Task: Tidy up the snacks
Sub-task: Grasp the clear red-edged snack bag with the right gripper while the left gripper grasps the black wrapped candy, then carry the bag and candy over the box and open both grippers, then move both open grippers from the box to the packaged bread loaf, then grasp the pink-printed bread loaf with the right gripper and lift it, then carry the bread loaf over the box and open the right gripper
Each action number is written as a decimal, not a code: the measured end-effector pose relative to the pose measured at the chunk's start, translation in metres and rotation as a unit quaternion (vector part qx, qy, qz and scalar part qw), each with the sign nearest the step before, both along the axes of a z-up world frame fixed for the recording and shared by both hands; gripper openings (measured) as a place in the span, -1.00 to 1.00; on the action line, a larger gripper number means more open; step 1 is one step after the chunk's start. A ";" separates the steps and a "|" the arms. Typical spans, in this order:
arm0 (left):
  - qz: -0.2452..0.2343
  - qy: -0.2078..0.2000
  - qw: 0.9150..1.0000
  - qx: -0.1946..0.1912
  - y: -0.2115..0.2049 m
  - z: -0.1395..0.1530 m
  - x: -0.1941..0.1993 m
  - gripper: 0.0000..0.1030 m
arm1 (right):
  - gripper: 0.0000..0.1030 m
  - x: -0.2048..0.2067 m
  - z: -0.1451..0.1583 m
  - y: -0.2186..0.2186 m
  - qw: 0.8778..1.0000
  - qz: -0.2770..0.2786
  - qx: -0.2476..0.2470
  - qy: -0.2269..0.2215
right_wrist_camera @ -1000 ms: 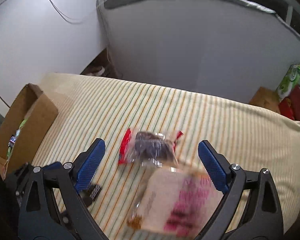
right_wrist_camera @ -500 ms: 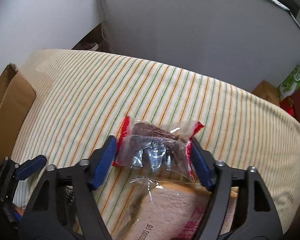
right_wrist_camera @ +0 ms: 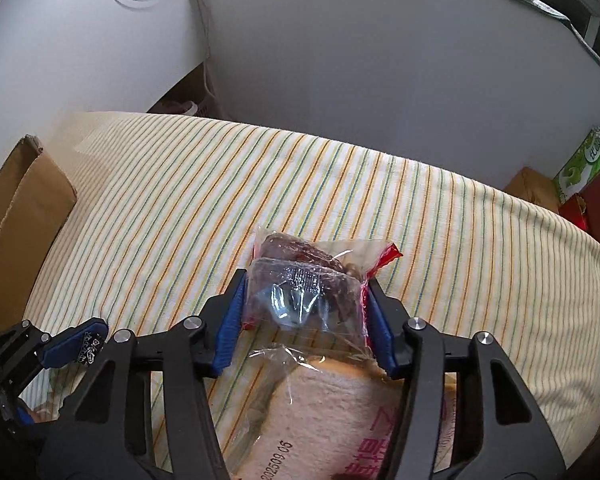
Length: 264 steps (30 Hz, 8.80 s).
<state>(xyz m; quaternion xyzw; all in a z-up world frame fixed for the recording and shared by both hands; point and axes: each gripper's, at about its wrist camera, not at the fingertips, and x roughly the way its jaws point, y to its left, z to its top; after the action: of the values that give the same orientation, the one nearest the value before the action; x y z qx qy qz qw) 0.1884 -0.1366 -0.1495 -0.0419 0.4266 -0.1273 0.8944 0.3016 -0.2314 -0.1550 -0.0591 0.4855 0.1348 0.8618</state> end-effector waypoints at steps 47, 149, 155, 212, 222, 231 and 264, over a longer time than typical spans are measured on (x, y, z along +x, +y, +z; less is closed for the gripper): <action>-0.040 -0.232 0.972 -0.010 0.039 0.146 -0.138 -0.41 | 0.09 -0.271 0.145 -0.016 0.959 -0.072 0.106 -0.253; 0.015 -0.260 0.959 0.115 0.068 0.138 -0.130 0.51 | 0.56 -0.216 0.091 -0.039 0.958 -0.087 0.148 -0.230; -0.039 -0.263 0.957 0.120 0.022 0.133 -0.134 0.51 | 0.56 -0.226 0.082 -0.082 0.954 -0.128 0.150 -0.224; -0.097 0.031 0.990 -0.101 -0.059 0.021 0.040 0.30 | 0.31 -0.113 -0.009 -0.124 0.976 -0.100 0.182 -0.068; -0.092 0.024 0.991 -0.099 -0.061 0.025 0.035 0.29 | 0.30 -0.132 0.002 -0.124 0.973 -0.102 0.183 -0.097; -0.114 -0.033 0.989 -0.092 -0.058 0.072 -0.009 0.29 | 0.30 -0.202 0.062 -0.109 0.959 -0.111 0.186 -0.182; -0.088 -0.211 0.967 -0.112 0.047 0.195 -0.141 0.28 | 0.30 -0.297 0.173 0.023 0.947 -0.021 0.146 -0.287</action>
<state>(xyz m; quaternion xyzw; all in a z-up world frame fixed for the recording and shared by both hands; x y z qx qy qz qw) 0.0470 -0.0893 0.0452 -0.0766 0.2137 -0.2587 0.9389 0.0042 -0.2086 0.0179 0.0412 0.1943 0.1631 0.9664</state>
